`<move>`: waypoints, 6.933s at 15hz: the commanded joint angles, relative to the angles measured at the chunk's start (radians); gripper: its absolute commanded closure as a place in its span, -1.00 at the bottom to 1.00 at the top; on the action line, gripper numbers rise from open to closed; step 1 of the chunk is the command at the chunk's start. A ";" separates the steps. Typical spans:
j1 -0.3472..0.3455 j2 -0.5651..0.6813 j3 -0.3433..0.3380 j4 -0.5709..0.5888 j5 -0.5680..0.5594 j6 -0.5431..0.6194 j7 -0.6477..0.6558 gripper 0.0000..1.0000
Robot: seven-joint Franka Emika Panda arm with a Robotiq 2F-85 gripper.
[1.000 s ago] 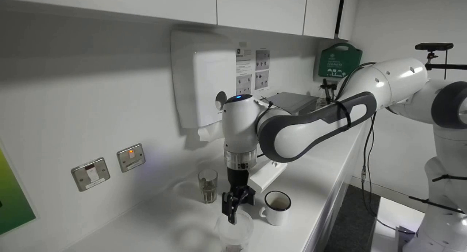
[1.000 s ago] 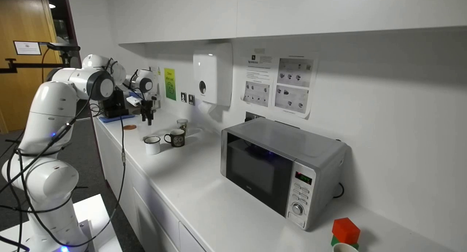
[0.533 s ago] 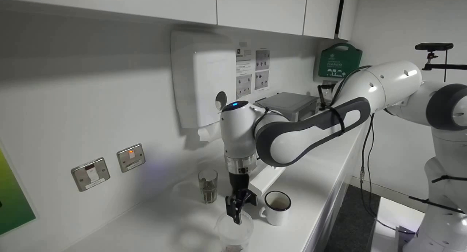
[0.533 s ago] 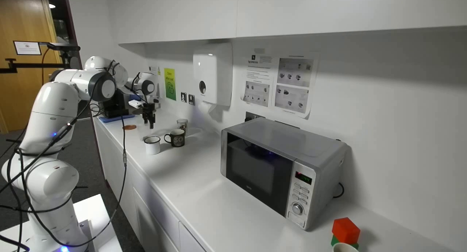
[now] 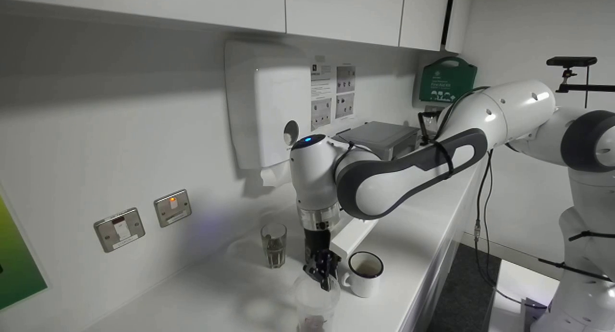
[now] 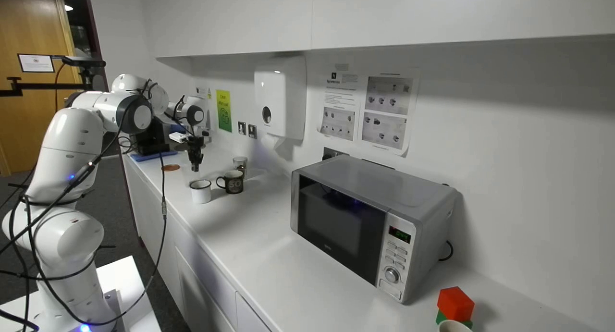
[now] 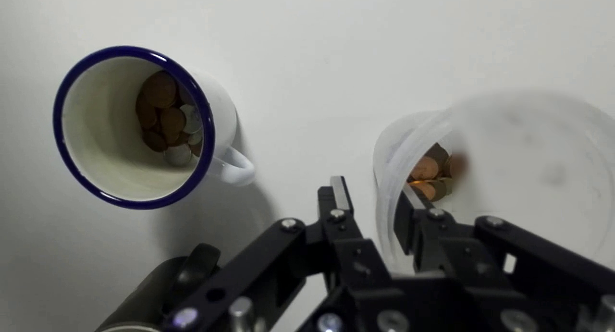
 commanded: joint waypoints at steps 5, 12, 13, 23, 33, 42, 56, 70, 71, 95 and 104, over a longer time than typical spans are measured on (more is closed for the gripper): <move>0.002 0.006 -0.021 0.036 -0.015 -0.073 -0.010 0.97; -0.009 0.000 -0.033 0.029 -0.004 -0.073 -0.018 0.97; -0.012 -0.001 -0.034 0.026 -0.002 -0.072 -0.020 0.97; -0.039 -0.006 -0.044 0.014 0.017 -0.062 -0.022 0.97; -0.048 -0.007 -0.058 0.020 0.019 -0.068 -0.012 -0.51; -0.080 -0.187 -0.044 -0.084 0.116 -0.076 -0.034 -1.00; -0.236 -0.430 -0.069 -0.562 0.293 0.176 -0.176 -1.00; -0.261 -0.425 -0.058 -0.627 0.253 0.262 -0.264 -1.00; -0.260 -0.422 -0.056 -0.628 0.245 0.272 -0.264 -1.00; -0.264 -0.330 -0.069 -0.666 0.219 0.410 -0.283 -0.06; -0.263 -0.324 -0.071 -0.666 0.205 0.375 -0.264 1.00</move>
